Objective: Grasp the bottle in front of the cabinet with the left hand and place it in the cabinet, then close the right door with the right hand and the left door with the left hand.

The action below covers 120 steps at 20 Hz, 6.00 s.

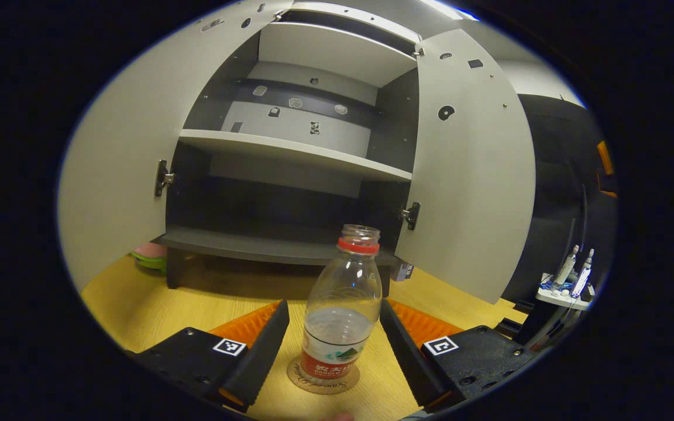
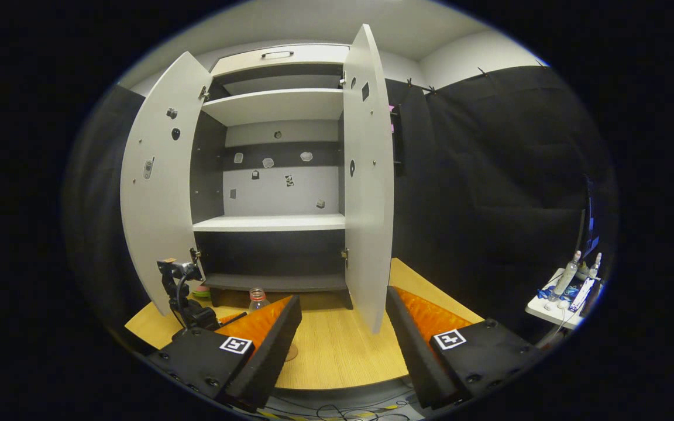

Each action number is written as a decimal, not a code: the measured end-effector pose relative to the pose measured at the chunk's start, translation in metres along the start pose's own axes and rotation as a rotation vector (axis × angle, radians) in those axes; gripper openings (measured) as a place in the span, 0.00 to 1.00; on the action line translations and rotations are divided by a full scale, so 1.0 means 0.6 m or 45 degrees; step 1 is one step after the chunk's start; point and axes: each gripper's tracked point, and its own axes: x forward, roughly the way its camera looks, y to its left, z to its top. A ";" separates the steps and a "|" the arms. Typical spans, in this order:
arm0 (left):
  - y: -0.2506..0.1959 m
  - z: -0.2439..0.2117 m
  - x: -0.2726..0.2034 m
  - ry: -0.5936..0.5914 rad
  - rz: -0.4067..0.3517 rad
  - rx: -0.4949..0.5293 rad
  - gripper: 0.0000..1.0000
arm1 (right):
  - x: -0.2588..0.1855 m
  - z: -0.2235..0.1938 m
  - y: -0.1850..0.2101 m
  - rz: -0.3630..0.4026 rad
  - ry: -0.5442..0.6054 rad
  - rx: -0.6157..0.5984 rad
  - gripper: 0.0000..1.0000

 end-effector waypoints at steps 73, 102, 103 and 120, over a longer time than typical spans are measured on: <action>0.055 0.619 0.277 -0.358 0.284 0.017 0.95 | 0.149 0.010 -0.449 -0.455 -0.085 0.120 0.97; -0.112 0.365 -0.198 -0.404 0.498 0.021 0.95 | 0.183 0.145 -0.271 0.278 -0.165 0.205 0.97; -0.111 0.370 -0.196 -0.410 0.491 0.026 0.95 | 0.189 0.181 -0.276 0.275 -0.204 0.211 0.97; -0.011 0.389 -0.200 -0.422 0.581 -0.015 0.95 | 0.244 0.355 -0.232 0.420 -0.293 0.161 0.97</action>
